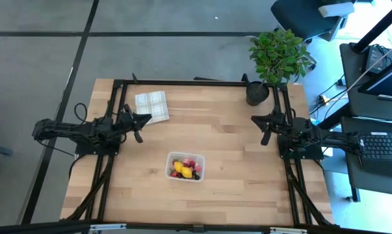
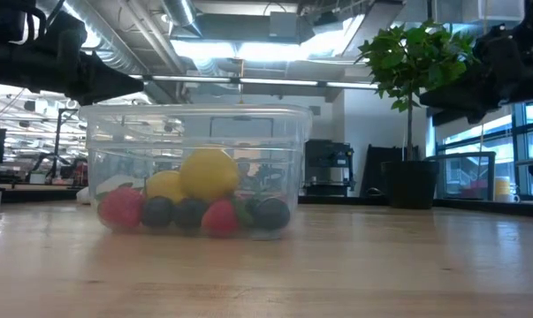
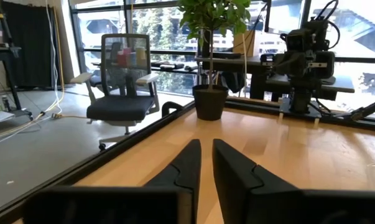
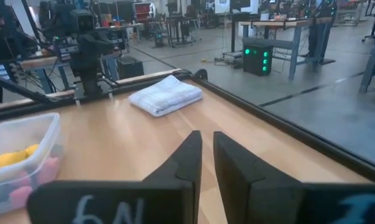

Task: Pick and placing Produce into tupperware
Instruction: Return to home position

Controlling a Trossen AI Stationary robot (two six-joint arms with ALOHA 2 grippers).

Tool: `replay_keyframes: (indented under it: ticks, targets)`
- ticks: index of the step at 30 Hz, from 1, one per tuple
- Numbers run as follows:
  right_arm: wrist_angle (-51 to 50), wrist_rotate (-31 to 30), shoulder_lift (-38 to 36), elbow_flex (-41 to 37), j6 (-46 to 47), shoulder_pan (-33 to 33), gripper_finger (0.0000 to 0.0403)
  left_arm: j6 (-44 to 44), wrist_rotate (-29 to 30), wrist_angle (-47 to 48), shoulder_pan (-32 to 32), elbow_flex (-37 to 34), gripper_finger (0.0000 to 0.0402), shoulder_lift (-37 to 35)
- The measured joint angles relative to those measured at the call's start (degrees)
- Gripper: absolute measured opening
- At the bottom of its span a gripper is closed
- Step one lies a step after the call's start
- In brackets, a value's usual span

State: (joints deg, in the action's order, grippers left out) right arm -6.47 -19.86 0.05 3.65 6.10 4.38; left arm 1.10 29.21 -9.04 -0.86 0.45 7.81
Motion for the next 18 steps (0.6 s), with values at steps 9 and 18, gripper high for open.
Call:
replay_keyframes:
  ticks: [9, 18]
  targets:
    - [0.28, -0.02, 0.00, -0.05, 1.76, 0.00, 0.0045, -0.16, -0.02, 0.89, 0.00, 0.00, 0.0054, 0.02]
    - [-0.14, -0.02, 0.11, -0.06, 1.13, -0.02, 0.0045, -0.22, -0.04, 1.03, 0.00, 0.00, 0.0070, 0.02]
